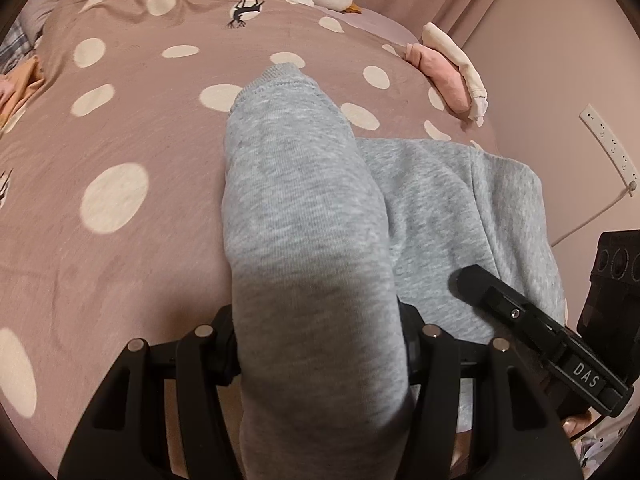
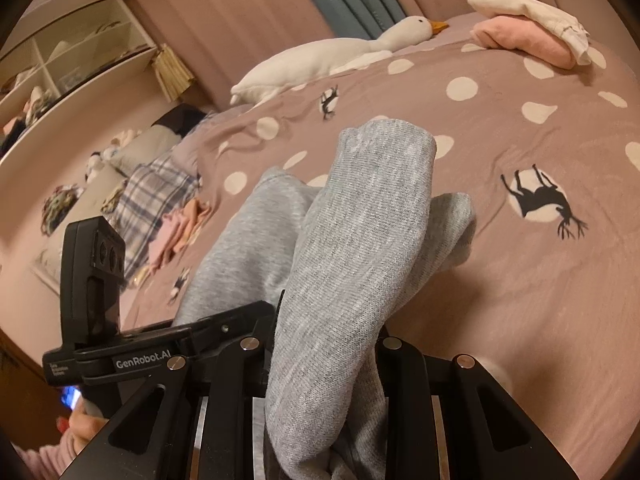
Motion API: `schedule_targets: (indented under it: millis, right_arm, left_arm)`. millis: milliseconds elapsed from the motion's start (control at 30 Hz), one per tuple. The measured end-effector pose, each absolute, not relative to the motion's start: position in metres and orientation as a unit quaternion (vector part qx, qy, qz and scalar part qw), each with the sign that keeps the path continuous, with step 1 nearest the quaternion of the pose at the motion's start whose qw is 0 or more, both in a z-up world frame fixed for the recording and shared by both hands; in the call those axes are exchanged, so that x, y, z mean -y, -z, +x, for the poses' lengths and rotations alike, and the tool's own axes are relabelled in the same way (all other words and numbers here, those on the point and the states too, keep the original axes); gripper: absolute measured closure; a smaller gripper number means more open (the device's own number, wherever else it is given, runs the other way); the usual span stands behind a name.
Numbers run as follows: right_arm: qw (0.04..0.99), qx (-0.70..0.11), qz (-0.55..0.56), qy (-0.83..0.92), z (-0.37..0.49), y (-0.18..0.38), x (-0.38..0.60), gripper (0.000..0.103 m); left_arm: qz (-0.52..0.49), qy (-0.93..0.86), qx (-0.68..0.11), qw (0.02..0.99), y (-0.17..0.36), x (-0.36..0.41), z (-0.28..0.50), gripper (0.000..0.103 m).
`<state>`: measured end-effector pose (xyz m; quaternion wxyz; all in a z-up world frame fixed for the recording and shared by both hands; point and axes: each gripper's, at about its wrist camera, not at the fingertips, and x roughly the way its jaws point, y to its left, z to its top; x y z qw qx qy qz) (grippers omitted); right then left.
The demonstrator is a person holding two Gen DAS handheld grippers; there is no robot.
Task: Fold small clothes
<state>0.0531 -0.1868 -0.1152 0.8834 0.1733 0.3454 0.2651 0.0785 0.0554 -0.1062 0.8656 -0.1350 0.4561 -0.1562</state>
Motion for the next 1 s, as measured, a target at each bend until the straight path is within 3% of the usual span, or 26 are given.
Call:
schedule_targets:
  millis: [1000]
  right_arm:
    - [0.880, -0.335, 0.141, -0.304, -0.004, 0.100, 0.131, 0.076]
  left_arm:
    - [-0.161, 0.117, -0.438, 0.877, 0.093, -0.099, 0.004, 0.046]
